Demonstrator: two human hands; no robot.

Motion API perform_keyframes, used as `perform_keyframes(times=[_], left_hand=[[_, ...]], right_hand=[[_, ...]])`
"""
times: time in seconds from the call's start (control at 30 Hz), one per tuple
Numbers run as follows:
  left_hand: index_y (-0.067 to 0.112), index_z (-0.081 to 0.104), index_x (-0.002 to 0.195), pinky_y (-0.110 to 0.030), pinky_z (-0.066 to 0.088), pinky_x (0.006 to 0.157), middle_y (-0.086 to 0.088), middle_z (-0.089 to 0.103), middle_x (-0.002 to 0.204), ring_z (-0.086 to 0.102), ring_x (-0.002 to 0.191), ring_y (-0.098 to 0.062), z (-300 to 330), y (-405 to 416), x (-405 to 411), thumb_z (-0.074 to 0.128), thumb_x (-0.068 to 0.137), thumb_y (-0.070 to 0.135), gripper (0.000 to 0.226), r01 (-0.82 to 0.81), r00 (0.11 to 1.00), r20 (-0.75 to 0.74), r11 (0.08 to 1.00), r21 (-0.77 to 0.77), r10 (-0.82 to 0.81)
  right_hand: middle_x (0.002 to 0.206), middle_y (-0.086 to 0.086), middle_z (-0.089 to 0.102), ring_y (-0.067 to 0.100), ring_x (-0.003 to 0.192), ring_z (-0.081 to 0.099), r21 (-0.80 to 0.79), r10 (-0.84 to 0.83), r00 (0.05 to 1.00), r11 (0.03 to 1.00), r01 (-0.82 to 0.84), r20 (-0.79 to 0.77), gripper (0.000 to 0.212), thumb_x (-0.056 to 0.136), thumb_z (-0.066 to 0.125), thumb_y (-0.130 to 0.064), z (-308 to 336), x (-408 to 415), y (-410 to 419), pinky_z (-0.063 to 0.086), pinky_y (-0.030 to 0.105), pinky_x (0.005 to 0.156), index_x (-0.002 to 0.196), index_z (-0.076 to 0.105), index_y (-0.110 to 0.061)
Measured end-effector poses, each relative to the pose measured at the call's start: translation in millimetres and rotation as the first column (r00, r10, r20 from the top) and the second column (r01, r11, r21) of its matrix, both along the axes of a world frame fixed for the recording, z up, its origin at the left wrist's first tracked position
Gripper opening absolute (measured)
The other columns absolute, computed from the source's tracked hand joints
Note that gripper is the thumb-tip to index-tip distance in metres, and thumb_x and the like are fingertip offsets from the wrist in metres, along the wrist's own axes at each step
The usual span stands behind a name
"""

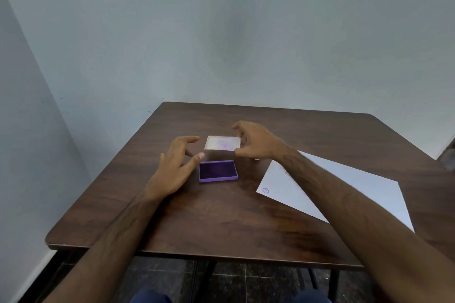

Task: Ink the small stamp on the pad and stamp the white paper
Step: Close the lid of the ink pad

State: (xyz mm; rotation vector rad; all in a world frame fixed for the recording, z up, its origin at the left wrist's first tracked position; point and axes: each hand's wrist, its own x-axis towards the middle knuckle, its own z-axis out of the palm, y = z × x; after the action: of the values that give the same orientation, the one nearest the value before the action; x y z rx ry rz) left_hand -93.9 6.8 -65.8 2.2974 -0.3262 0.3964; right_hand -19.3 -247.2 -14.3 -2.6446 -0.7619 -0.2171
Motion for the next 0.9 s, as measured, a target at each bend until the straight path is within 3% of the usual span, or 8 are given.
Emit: perform_keyframes(times=[0.07, 0.13, 0.27, 0.37, 0.5, 0.63, 0.77, 0.9], left_hand=[[0.03, 0.049, 0.14, -0.038, 0.048, 0.101, 0.009, 0.054, 0.135, 0.06, 0.106, -0.005, 2, 0, 1, 0.053, 0.101, 0.04, 0.041, -0.042, 0.998, 0.028, 0.985, -0.168, 0.047], [0.025, 0.052, 0.14, -0.026, 0.052, 0.086, 0.004, 0.062, 0.126, 0.065, 0.1, -0.008, 6, -2, 3, 0.051, 0.103, 0.035, 0.038, -0.054, 0.998, 0.015, 0.946, -0.32, 0.062], [0.027, 0.065, 0.13, -0.022, 0.053, 0.068, 0.01, 0.074, 0.108, 0.071, 0.09, -0.011, 7, 1, 5, 0.05, 0.104, 0.033, 0.03, 0.007, 1.0, 0.006, 0.859, -0.511, -0.005], [0.027, 0.069, 0.123, -0.021, 0.055, 0.064, 0.008, 0.076, 0.106, 0.073, 0.084, -0.013, 7, 1, 6, 0.06, 0.1, 0.024, 0.025, 0.012, 1.0, -0.009, 0.812, -0.583, -0.021], [0.031, 0.065, 0.115, -0.024, 0.057, 0.064, 0.012, 0.077, 0.098, 0.075, 0.083, -0.016, 7, -1, 7, 0.071, 0.092, 0.02, 0.026, -0.007, 1.0, -0.024, 0.814, -0.581, -0.008], [0.026, 0.059, 0.126, -0.025, 0.057, 0.068, 0.003, 0.078, 0.091, 0.074, 0.083, -0.016, 5, 0, 7, 0.073, 0.091, 0.017, 0.039, -0.005, 1.0, -0.011, 0.824, -0.566, -0.001], [0.022, 0.058, 0.135, -0.027, 0.059, 0.071, 0.0, 0.078, 0.093, 0.075, 0.082, -0.015, 5, 0, 8, 0.07, 0.092, 0.011, 0.046, -0.002, 1.0, -0.002, 0.841, -0.541, 0.001], [0.021, 0.06, 0.135, -0.026, 0.059, 0.071, 0.002, 0.077, 0.101, 0.075, 0.085, -0.014, 1, 1, 8, 0.069, 0.093, 0.012, 0.044, -0.011, 1.0, -0.003, 0.869, -0.494, 0.01]], right_hand=[[0.117, 0.005, 0.065, 0.015, 0.09, 0.065, 0.11, 0.027, 1.0, 0.994, -0.026, -0.009, 0.068, 0.075, 0.075, -0.03, 4, -5, 2, 0.057, 0.033, 0.083, 0.137, 0.051, -0.013], [0.114, 0.001, 0.063, 0.012, 0.085, 0.067, 0.184, 0.073, 0.997, 0.98, -0.072, -0.001, 0.067, 0.075, 0.075, -0.029, 7, -10, 6, 0.057, 0.022, 0.076, 0.136, 0.052, -0.015], [0.123, 0.001, 0.056, 0.008, 0.084, 0.064, 0.159, 0.135, 0.99, 0.977, -0.14, 0.038, 0.068, 0.078, 0.076, -0.025, 10, -17, 13, 0.05, 0.007, 0.067, 0.139, 0.049, -0.014], [0.129, 0.004, 0.053, -0.003, 0.087, 0.055, 0.161, 0.146, 0.986, 0.975, -0.156, 0.076, 0.065, 0.079, 0.075, -0.018, 8, -20, 15, 0.045, 0.003, 0.066, 0.138, 0.05, -0.012], [0.13, 0.005, 0.05, -0.006, 0.09, 0.052, 0.189, 0.158, 0.984, 0.967, -0.172, 0.087, 0.062, 0.08, 0.074, -0.01, 4, -21, 18, 0.045, 0.004, 0.066, 0.137, 0.05, -0.013], [0.132, 0.004, 0.049, -0.001, 0.089, 0.058, 0.208, 0.159, 0.986, 0.964, -0.168, 0.058, 0.062, 0.082, 0.076, -0.01, 5, -22, 17, 0.047, 0.005, 0.066, 0.137, 0.05, -0.017], [0.129, 0.002, 0.056, 0.01, 0.088, 0.071, 0.329, 0.145, 0.989, 0.933, -0.146, 0.028, 0.048, 0.091, 0.067, -0.007, 11, -22, 12, 0.058, 0.019, 0.075, 0.136, 0.054, -0.019], [0.122, 0.003, 0.057, 0.006, 0.087, 0.07, 0.377, 0.102, 0.994, 0.92, -0.11, 0.042, 0.044, 0.096, 0.054, 0.003, 12, -25, 15, 0.063, 0.026, 0.073, 0.135, 0.058, -0.017]])
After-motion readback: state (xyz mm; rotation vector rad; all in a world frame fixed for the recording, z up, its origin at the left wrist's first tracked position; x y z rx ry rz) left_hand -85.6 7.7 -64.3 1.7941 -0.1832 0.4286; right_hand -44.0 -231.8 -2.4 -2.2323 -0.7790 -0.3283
